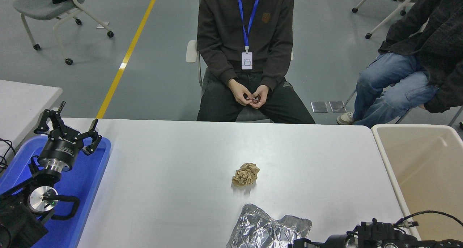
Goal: Clean the table surface
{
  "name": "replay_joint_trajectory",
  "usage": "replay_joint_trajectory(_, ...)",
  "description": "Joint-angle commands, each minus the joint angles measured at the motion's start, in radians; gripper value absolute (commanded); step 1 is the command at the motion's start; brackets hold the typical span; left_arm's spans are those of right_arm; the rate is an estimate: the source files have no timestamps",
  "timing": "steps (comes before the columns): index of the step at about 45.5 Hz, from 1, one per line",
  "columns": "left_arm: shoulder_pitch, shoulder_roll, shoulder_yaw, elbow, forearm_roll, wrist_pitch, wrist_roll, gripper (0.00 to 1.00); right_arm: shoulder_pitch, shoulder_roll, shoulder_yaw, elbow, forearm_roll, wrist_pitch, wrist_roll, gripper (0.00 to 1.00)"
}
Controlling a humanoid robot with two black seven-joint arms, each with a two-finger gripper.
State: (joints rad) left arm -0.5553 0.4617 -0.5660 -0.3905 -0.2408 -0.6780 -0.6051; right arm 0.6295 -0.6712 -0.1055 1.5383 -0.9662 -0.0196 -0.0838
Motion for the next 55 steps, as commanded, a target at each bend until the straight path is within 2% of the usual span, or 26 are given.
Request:
replay_joint_trajectory(1,0.0,0.0,0.0,0.001,0.0,0.0,0.001,1.0,0.009,-0.002,-0.028,0.0,-0.003,0.001,0.003,0.0)
replay_joint_trajectory(20,0.0,0.0,0.0,0.001,0.0,0.0,0.001,1.0,0.062,-0.021,-0.023,0.022,0.006,0.004,0.012,0.0)
replay_joint_trajectory(33,0.0,0.0,0.0,0.001,0.0,0.0,0.001,1.0,0.148,-0.14,-0.025,0.126,0.006,0.075,0.012,0.0)
replay_joint_trajectory(55,0.0,0.0,0.0,0.001,0.0,0.0,-0.001,1.0,0.426,-0.407,-0.01,0.164,0.009,0.343,0.012,0.0)
